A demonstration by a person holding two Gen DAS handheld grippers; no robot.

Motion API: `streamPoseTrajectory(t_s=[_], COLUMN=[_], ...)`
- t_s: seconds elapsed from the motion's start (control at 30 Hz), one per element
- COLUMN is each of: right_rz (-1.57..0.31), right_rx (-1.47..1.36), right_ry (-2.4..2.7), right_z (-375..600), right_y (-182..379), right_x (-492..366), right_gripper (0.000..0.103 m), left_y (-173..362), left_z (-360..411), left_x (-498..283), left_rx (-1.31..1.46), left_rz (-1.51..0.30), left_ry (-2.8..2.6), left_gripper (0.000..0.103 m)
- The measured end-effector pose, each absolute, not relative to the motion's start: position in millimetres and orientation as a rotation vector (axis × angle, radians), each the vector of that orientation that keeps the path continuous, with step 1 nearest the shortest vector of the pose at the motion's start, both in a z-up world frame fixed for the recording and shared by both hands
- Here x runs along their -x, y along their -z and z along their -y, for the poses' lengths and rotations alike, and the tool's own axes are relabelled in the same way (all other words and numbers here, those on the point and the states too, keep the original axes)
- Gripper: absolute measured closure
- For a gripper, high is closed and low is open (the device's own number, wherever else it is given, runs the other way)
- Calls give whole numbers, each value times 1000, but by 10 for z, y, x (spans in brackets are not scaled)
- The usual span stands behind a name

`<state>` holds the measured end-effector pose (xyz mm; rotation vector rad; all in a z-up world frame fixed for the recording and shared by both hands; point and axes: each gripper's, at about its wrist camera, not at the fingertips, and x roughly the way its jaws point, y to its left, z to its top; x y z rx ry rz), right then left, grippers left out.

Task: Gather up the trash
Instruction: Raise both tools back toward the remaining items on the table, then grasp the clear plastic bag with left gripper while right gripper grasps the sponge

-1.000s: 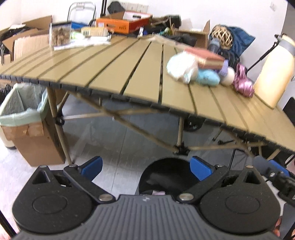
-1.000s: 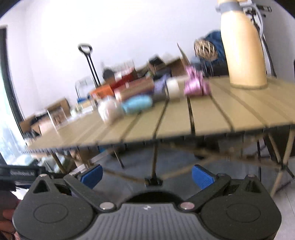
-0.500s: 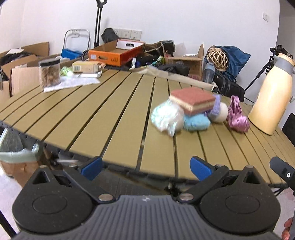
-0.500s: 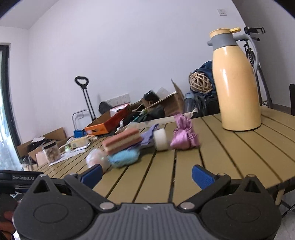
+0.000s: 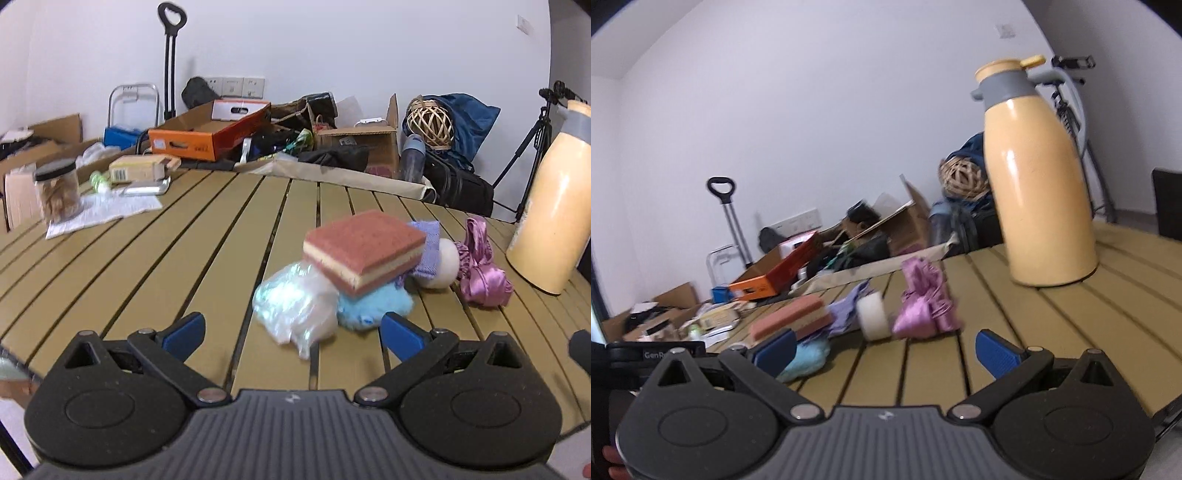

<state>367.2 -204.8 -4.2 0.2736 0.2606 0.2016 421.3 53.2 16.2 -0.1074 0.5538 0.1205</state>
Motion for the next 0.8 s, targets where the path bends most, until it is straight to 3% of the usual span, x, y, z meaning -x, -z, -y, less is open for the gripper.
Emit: streamPoseTrajectory(t_s=[0.27,0.4,0.47,0.57,0.8], right_rz=[-288,-316,-327,-327,-326], right_rx=[-207,-218,-217,-199,-136], right_ry=[-171,-189,-203,-207,-201], right_z=[1974,1964,1951,1919,1841], right_y=[79,120,127,137,162], right_x=[-3877,-3861,-3833,-3786,-3718], right_gripper=[0,0,0,0,0], left_y=[-47,11,30,67,67], left_z=[-542,-591,-620,-620,-672], left_x=[-4493,-4589,-4614,-4634,-4568], left_rx=[130,159,186,189,229], left_rz=[-559,-590,-592,-596,-573], left_ry=[-116,-115,-104,-93,-90], left_gripper=[4,23,27,50,64])
